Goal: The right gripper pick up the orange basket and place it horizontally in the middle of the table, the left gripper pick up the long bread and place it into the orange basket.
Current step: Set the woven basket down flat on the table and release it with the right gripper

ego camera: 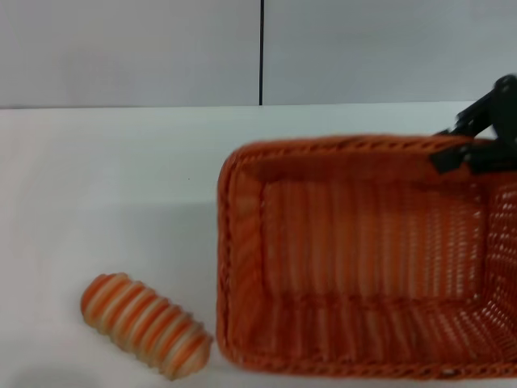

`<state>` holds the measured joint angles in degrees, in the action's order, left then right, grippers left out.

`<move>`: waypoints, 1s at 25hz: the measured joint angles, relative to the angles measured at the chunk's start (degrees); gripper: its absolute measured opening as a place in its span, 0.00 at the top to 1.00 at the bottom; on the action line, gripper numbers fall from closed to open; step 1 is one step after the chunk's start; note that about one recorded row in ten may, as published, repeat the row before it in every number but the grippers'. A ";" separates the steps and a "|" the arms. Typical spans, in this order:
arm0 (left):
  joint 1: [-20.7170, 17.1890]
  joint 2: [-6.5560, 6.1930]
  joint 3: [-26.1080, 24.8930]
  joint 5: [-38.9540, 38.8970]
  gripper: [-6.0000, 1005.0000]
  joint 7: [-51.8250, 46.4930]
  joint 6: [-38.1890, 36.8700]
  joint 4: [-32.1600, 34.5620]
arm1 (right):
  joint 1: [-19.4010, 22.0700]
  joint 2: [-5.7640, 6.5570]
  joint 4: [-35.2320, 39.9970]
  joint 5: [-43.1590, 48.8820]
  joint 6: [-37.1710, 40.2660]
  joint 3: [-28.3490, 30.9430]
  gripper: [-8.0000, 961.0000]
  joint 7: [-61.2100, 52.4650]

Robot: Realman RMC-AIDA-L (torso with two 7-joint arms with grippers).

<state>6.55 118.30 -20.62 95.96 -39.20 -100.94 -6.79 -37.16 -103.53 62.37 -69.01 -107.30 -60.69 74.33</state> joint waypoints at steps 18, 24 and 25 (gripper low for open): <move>0.71 0.35 0.52 0.01 0.35 0.00 0.39 -1.58 | -8.52 -3.29 -14.44 7.98 0.93 -0.76 0.82 13.31; 0.94 0.35 0.72 0.01 0.36 0.00 0.73 -2.18 | -9.55 -3.90 -14.66 8.53 3.22 0.05 0.77 12.54; 0.97 0.35 0.73 0.01 0.37 0.00 0.75 -2.18 | -9.64 -3.99 -14.66 8.53 3.79 0.58 0.76 12.54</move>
<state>7.52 118.65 -19.89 95.97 -39.20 -100.19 -8.97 -46.80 -107.53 47.71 -60.48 -103.52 -60.12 86.87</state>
